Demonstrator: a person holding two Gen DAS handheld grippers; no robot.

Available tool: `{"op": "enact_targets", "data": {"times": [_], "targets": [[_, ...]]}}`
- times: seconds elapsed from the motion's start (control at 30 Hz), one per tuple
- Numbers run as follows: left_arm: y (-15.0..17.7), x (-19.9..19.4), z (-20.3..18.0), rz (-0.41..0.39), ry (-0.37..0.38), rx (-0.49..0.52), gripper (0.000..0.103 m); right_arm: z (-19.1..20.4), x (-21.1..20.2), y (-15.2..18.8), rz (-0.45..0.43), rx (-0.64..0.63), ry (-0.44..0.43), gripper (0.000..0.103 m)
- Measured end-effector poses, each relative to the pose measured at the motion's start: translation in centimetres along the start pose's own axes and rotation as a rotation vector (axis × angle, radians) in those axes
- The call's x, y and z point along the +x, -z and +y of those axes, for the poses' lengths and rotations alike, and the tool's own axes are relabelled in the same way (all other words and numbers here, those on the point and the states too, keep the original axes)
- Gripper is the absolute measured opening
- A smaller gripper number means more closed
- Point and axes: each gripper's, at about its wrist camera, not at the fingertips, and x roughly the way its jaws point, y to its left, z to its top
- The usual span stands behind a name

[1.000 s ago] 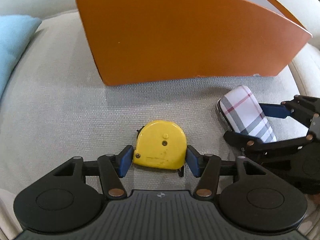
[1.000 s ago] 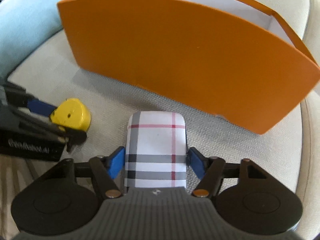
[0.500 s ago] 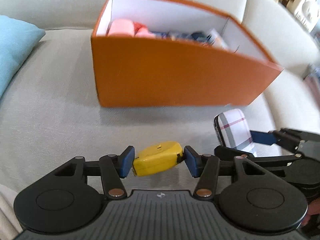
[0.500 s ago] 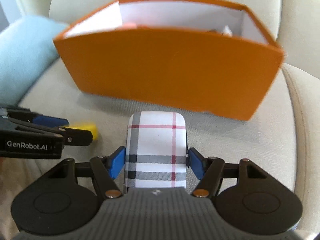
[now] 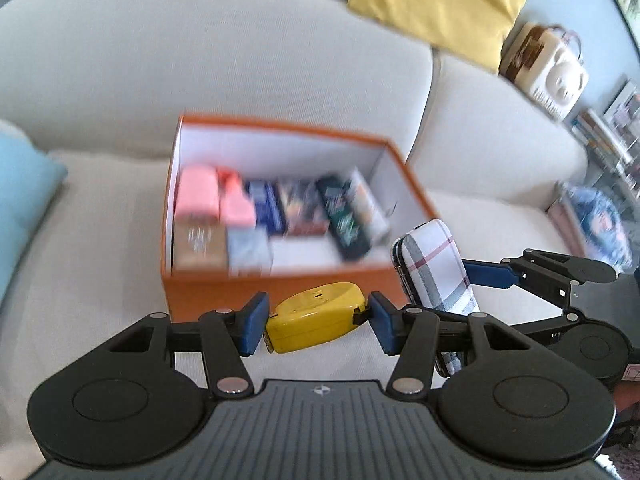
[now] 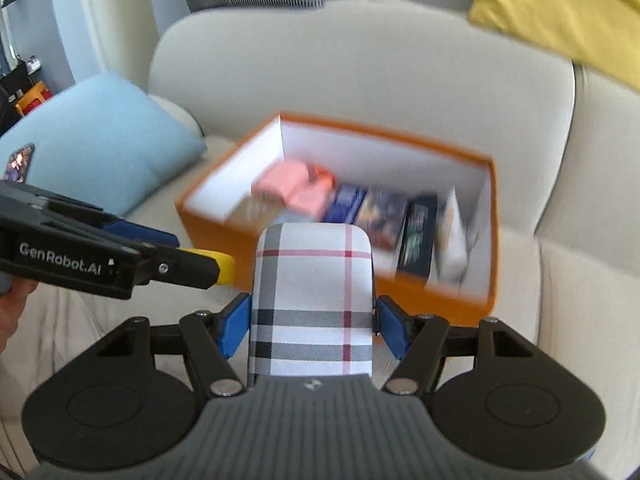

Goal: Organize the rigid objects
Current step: 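Lift the tape measure and plaid case and carry them over the orange box, then lower the tape measure and plaid case into the box and open both grippers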

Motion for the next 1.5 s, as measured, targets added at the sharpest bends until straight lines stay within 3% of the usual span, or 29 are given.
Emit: {"op": "enact_targets", "data": {"times": [0.17,0.3,0.37,0.53,0.63,0.7,0.87,0.97,1.5], "targets": [[-4.9,1.2,0.9,-0.017,0.009,0.017,0.062,0.1,3.1,-5.5,-0.055,0.029,0.004,0.068],[-7.6,4.2,1.8,0.049,0.038,-0.009,0.062,-2.6,5.9,-8.7,-0.039,0.124,0.021,0.068],[-8.3,6.4,2.2,0.097,0.058,-0.035,0.062,-3.1,9.6,-10.3,-0.008,0.169,0.015,0.068],[-8.1,12.0,2.5,0.229,0.113,-0.093,0.062,-5.4,14.4,-10.7,0.08,0.26,0.005,0.068],[-7.7,15.2,2.4,0.283,0.088,-0.089,0.062,-6.8,16.1,-10.5,0.111,0.281,0.019,0.068],[-7.3,16.7,1.8,0.305,0.062,-0.028,0.062,-7.4,15.7,-9.6,0.131,0.287,0.022,0.068],[-6.4,18.9,-1.6,0.338,0.016,0.332,0.062,-8.6,15.3,-8.3,0.153,0.285,0.017,0.068],[-6.4,20.3,-2.2,0.358,-0.003,0.459,0.062,-9.0,15.6,-8.3,0.169,0.28,0.004,0.068],[-6.3,24.3,-2.3,0.426,-0.081,0.474,0.067,-8.5,18.0,-8.2,0.213,0.251,-0.025,0.068]]}}
